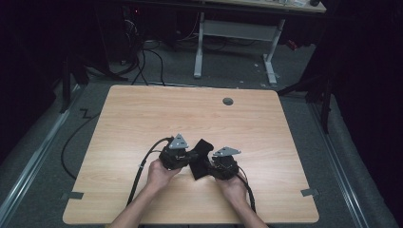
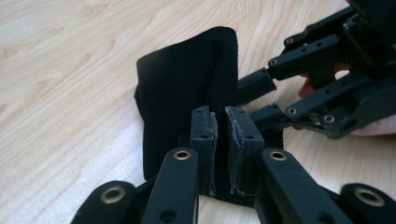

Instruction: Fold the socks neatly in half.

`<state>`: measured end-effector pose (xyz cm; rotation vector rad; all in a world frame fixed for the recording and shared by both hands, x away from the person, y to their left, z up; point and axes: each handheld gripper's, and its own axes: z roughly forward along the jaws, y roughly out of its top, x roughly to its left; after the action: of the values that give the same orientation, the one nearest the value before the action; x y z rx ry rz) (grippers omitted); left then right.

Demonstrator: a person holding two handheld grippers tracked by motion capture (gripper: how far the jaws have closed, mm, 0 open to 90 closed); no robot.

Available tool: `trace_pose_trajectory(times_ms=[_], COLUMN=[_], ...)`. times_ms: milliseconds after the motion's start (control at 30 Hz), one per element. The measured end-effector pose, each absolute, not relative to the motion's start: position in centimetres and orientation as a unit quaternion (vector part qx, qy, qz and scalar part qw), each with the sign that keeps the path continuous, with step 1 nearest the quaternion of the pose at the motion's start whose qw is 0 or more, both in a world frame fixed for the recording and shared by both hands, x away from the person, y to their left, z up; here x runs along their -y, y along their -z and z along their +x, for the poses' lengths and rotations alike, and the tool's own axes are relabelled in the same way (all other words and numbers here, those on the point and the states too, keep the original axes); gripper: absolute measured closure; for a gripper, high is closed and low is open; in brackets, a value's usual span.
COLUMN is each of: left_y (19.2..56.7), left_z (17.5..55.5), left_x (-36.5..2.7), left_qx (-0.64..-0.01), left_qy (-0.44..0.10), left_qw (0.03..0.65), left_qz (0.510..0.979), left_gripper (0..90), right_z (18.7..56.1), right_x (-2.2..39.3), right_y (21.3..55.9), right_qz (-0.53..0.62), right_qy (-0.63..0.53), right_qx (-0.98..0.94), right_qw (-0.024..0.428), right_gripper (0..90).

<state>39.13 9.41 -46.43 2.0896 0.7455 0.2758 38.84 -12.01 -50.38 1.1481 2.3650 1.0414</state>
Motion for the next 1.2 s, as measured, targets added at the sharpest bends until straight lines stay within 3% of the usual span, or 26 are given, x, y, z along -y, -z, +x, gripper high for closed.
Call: trace_pose_trajectory(times_ms=[433,933,1200], left_y=[48.1,48.7,48.6], left_z=[37.2,39.9,41.1], left_x=[-8.3,-8.2,-8.1], left_qx=[-0.285,-0.299,-0.308], left_qy=[-0.104,-0.114,-0.108], left_qw=[0.412,0.399,0.398], left_qz=[0.859,0.859,0.857], left_gripper=[81.7,81.8,81.7], right_z=[38.9,38.2,38.1], right_x=[12.0,13.1,12.2], right_y=[50.4,49.3,49.8], right_qz=[0.402,0.401,0.391], right_qy=[-0.364,-0.379,-0.366], right_qx=[-0.825,-0.824,-0.834], right_qw=[0.159,0.127,0.132], right_gripper=[59.8,55.9,58.1])
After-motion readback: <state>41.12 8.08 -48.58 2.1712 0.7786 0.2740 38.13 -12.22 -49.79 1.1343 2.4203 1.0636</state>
